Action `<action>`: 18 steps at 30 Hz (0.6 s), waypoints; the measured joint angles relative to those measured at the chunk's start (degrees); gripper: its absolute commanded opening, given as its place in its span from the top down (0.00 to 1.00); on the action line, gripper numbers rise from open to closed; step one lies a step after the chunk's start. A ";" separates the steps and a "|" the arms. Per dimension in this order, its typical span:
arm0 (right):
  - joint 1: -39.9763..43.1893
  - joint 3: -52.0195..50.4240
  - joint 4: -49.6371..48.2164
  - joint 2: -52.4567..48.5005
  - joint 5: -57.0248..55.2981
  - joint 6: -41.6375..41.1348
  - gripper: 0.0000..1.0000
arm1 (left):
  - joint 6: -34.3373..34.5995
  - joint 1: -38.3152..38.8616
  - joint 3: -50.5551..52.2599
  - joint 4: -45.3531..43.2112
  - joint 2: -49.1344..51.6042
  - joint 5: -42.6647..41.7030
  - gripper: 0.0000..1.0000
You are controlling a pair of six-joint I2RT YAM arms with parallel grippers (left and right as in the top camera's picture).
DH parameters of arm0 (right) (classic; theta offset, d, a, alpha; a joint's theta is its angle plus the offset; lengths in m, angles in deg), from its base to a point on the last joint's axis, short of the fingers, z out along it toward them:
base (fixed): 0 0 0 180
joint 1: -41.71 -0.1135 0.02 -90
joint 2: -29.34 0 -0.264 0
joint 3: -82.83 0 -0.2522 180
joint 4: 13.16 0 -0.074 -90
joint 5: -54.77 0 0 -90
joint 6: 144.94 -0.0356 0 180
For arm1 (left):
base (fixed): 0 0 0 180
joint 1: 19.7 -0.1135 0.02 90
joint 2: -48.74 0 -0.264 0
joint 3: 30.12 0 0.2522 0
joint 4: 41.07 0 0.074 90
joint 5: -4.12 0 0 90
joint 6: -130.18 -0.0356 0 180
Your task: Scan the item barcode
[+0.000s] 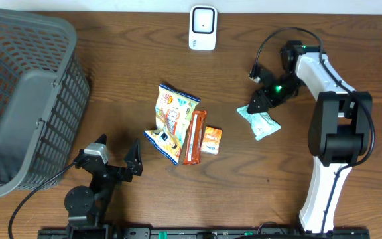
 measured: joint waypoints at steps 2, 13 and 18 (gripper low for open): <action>-0.22 -1.36 -1.70 0.31 -0.15 -0.33 0.98 | 0.00 0.00 0.00 0.00 0.00 0.02 0.02; -0.11 0.24 0.20 -0.63 0.79 -7.78 0.99 | 0.00 0.00 0.00 0.00 0.00 0.02 0.02; -0.24 6.36 5.62 -3.56 2.54 -14.73 0.99 | 0.00 0.00 0.00 0.02 0.00 0.02 0.02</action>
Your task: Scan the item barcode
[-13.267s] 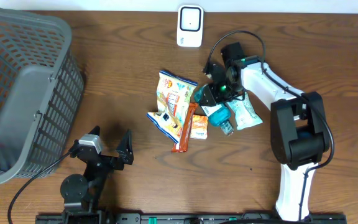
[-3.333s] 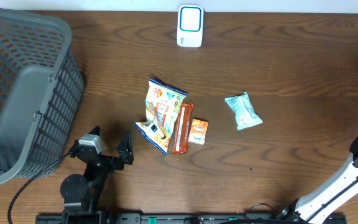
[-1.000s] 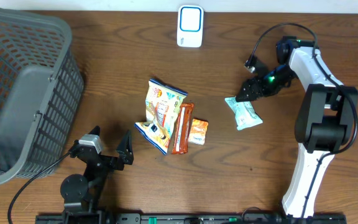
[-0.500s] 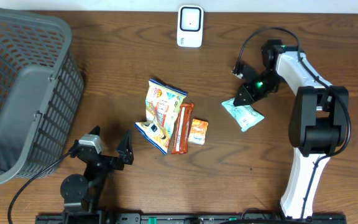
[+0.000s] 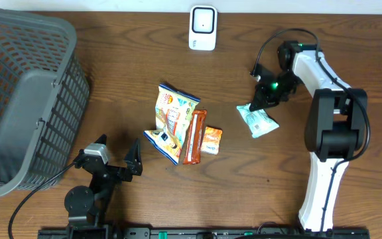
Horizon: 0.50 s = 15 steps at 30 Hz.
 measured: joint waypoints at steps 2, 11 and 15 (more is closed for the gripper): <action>0.02 1.84 0.66 -0.37 2.16 -2.67 0.99 | 0.00 0.00 0.00 -0.02 0.00 0.00 0.02; 0.37 3.30 1.79 6.75 11.10 -9.25 0.99 | 0.00 0.00 0.00 -0.02 0.00 0.00 0.02; 0.13 2.93 2.19 16.44 12.28 -10.78 0.99 | 0.00 0.00 0.00 -0.02 0.00 0.00 0.02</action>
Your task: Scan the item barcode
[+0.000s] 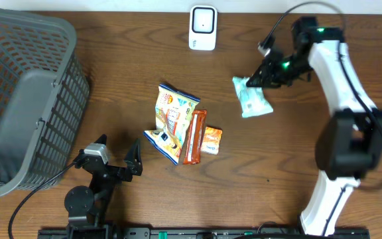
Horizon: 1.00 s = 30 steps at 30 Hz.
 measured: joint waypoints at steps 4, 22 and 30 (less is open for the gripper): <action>-1.99 -2.95 -1.77 10.95 0.68 -1.86 0.98 | 0.00 0.00 0.00 0.00 0.00 0.00 0.02; -16.11 -47.23 -23.82 48.94 -10.95 -30.64 0.99 | 0.00 0.00 0.00 0.00 0.07 0.00 0.02; -18.14 -47.71 -24.24 56.37 -16.09 -33.55 0.98 | 0.00 0.00 0.00 0.00 0.07 0.00 0.02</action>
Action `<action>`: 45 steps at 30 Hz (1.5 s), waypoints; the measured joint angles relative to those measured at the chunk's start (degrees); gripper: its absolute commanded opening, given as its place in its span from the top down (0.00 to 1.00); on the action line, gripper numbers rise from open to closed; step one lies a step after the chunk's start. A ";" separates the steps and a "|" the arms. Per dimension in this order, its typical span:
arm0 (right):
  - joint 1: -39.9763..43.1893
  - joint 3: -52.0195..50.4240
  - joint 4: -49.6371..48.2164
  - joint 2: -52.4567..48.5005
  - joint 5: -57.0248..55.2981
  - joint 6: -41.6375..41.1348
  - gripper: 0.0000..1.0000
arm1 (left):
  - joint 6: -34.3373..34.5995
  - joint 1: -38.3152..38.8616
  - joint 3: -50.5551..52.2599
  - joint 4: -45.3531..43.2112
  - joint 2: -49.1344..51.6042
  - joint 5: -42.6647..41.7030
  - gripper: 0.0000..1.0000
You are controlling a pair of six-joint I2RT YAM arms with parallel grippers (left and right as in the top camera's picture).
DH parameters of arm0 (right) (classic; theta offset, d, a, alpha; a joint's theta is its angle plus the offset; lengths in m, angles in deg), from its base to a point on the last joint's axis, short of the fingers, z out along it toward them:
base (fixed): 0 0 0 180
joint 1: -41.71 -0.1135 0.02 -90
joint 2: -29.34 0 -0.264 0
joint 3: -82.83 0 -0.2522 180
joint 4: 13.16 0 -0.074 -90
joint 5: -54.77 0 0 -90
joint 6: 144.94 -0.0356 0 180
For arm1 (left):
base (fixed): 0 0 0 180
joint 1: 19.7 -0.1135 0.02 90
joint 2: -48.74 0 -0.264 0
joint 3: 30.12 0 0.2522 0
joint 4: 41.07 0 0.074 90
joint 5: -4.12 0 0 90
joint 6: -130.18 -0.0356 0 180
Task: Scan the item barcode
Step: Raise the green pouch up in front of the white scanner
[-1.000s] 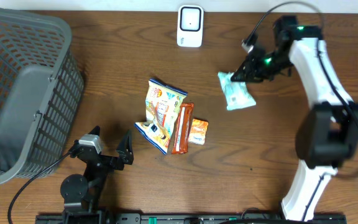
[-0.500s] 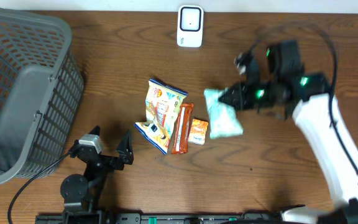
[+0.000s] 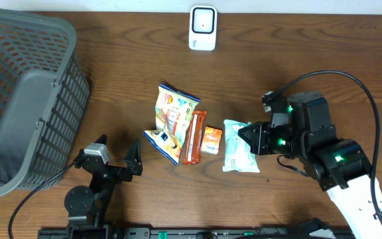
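Observation:
A white barcode scanner [image 3: 203, 28] stands at the far edge of the table. My right gripper [image 3: 246, 135] is shut on the upper right edge of a pale green snack packet [image 3: 237, 156], which hangs just right of the snack pile and well in front of the scanner. The right arm looks large, so it is raised high above the table. My left gripper [image 3: 131, 161] rests open near the front left edge, holding nothing.
A yellow chip bag [image 3: 171, 119], a red bar [image 3: 193, 137] and a small orange packet [image 3: 211, 141] lie together mid-table. A large grey basket [image 3: 25, 99] fills the left side. The right arm's cable [image 3: 350, 83] loops above it.
My right gripper has moved with the green packet from just right of the scanner to the front middle, beside the orange packet. The arm now sits higher. The left arm is unchanged.
The green packet lay on the table at the right with my right gripper at its upper end. Then the gripper was on it, then it held the packet lifted near the scanner's right. Now the packet is held lower in view, beside the snack pile.

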 measured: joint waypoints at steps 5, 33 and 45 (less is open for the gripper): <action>-0.04 -0.35 -1.20 -0.31 -1.07 -0.09 0.99 | 0.00 0.00 0.00 0.00 0.00 0.00 0.02; -14.73 -0.90 -67.08 -35.21 -42.62 33.83 0.99 | 0.00 0.00 0.00 0.00 0.00 -0.02 0.02; -13.84 17.55 -73.85 -52.26 -47.74 48.98 0.99 | 0.00 0.00 0.00 0.00 0.00 -0.02 0.02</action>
